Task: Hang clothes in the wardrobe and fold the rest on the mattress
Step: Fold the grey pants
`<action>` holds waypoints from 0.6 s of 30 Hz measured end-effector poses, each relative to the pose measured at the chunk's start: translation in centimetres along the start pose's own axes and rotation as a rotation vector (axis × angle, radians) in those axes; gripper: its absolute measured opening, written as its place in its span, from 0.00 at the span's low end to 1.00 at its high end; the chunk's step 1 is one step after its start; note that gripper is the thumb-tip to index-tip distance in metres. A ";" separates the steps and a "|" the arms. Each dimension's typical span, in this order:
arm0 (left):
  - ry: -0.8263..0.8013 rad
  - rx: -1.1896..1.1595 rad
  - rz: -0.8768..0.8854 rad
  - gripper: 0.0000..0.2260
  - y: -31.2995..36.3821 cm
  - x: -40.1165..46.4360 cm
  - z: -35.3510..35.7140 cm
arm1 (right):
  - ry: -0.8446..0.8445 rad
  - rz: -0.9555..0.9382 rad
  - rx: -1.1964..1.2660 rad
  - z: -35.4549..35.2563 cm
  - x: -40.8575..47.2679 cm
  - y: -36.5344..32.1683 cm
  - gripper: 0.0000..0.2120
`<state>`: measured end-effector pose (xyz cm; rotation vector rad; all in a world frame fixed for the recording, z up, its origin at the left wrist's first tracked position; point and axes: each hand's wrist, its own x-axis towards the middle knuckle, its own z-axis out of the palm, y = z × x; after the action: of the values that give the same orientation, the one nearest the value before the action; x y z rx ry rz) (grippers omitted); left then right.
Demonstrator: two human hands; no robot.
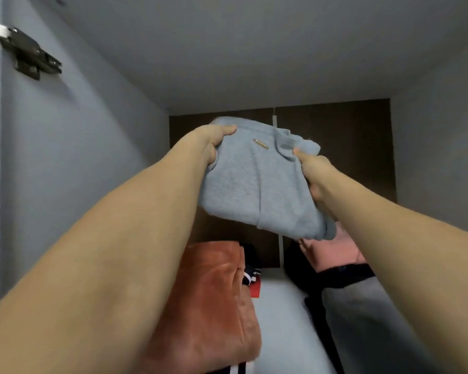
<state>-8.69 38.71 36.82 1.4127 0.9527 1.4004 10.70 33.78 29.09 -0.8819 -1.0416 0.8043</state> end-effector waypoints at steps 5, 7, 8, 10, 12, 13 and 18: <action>-0.021 0.148 -0.094 0.19 -4.0 9.3 -3.5 | 0.008 0.057 -0.065 4.6 9.7 5.8 0.15; -0.028 0.208 -0.152 0.18 -6.9 12.2 -5.1 | -0.048 0.104 -0.108 6.2 12.3 9.1 0.16; -0.025 0.248 -0.188 0.18 -8.8 13.5 -5.9 | -0.079 0.131 -0.145 6.8 13.3 10.9 0.16; 0.003 0.368 -0.227 0.19 -12.9 15.5 -7.2 | -0.097 0.181 -0.287 7.6 14.8 15.0 0.17; 0.032 0.707 -0.232 0.21 -18.0 17.1 -8.3 | -0.098 0.210 -0.592 7.9 16.0 19.7 0.21; 0.047 0.896 -0.256 0.25 -20.5 17.4 -8.8 | -0.121 0.240 -0.804 8.0 16.1 22.0 0.23; 0.029 1.235 -0.382 0.33 -25.0 18.5 -10.6 | -0.293 0.360 -0.925 7.8 16.7 26.2 0.28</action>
<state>-16.39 64.61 18.01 1.8610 2.1589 0.4601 4.75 61.26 13.80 -1.8113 -1.5783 0.7499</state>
